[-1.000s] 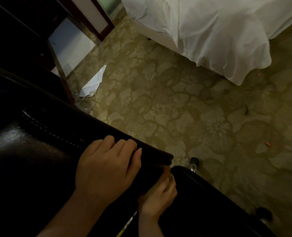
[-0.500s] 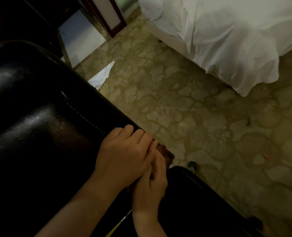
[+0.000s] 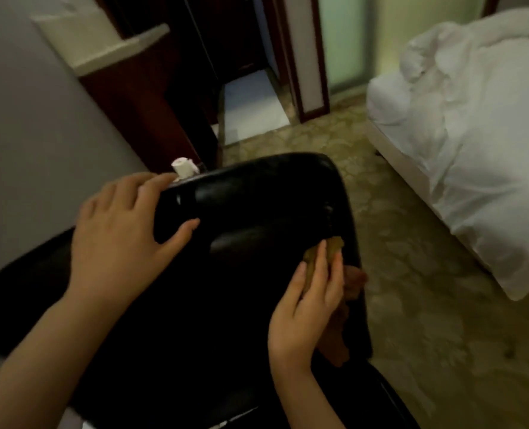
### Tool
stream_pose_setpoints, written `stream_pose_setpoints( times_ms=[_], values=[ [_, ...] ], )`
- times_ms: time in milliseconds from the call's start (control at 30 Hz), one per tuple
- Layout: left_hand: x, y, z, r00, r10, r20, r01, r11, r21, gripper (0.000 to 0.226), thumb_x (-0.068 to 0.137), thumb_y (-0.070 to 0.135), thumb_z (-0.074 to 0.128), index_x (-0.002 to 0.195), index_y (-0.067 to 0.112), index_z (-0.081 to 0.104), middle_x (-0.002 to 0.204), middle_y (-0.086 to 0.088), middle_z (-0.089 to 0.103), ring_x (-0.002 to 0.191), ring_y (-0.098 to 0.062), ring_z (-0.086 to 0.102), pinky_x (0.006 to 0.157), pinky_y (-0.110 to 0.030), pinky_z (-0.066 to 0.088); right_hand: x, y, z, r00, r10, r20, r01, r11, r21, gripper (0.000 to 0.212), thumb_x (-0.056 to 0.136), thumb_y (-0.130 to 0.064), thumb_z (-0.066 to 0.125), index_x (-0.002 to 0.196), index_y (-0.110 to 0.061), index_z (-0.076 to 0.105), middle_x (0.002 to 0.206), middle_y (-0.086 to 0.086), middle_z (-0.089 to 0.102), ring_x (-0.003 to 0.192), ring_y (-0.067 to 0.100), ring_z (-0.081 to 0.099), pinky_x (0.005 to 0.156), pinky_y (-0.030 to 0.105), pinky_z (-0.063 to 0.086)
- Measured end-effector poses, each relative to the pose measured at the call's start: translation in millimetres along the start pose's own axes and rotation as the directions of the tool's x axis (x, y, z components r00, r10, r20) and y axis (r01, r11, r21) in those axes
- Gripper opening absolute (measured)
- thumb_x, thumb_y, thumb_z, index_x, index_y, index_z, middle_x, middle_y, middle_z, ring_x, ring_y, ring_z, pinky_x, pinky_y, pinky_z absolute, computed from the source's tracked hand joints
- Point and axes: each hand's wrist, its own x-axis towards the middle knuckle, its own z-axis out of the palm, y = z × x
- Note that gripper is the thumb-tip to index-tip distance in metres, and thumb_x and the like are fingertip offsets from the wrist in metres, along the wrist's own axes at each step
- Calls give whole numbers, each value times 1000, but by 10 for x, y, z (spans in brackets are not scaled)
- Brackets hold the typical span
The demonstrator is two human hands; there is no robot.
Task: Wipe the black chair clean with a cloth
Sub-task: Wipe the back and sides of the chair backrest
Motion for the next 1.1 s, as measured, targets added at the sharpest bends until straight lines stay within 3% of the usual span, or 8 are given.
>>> stream_pose_setpoints(
  times_ms=[133,233,300,367,433,600,800,1100],
  values=[
    [-292,-685,-42,979,-138,152,134,990,34,64,81,61,44,134,24,42,123,-9,57,110,-30,54,91,-43,42,-519,-354,352,963,-171,208,193,977,-90,56,97,-48,20,140,-19,41,148,-8,28,137,14,27,111,41,32],
    [-506,-1177,-36,966,-182,184,183,983,14,63,84,56,45,138,24,37,128,-7,55,115,-27,52,95,-39,40,-921,-565,667,924,-294,244,334,932,-143,57,99,-46,15,137,-15,45,145,1,36,135,18,29,110,35,31],
    [-615,-1427,-23,968,-164,189,175,984,-44,61,86,52,48,138,21,37,129,-8,53,117,-27,49,94,-38,40,-1075,-664,840,939,-281,199,310,941,-136,51,98,-39,26,135,-10,48,143,12,41,134,25,31,110,32,21],
    [-655,-1574,-2,973,-114,199,133,987,-86,60,87,48,51,137,19,37,131,-8,50,120,-26,45,92,-38,41,-1161,-720,939,954,-261,151,285,943,-173,47,96,-30,33,132,-5,51,141,19,43,133,33,34,110,35,21],
    [-660,-1663,-4,972,-90,215,119,985,-124,59,86,47,54,135,18,37,132,-8,47,121,-25,42,90,-37,42,-1219,-798,966,961,-212,177,247,946,-208,42,98,-24,38,135,-5,47,145,17,37,138,32,29,113,37,18],
    [-861,-1894,-58,973,-124,193,148,983,-112,59,84,47,58,129,14,39,131,-10,46,120,-25,41,83,-36,45,-1438,-895,976,940,-158,303,241,936,-258,44,101,-20,36,144,-12,33,155,4,20,144,17,11,114,23,3],
    [-1382,-2199,-270,964,-192,185,214,971,-109,60,84,50,55,129,15,37,125,-12,47,114,-28,44,84,-35,40,-1861,-1058,925,870,-173,461,294,933,-206,47,100,-19,37,146,-16,28,156,0,16,143,16,10,116,28,6],
    [-2487,-2222,-692,899,-424,112,433,898,-77,55,86,50,53,128,17,39,122,-8,47,111,-24,44,90,-32,37,-2570,-1255,649,750,-149,644,246,967,-64,47,100,-24,40,146,-19,28,155,-5,17,143,15,13,112,22,5]
  ],
)
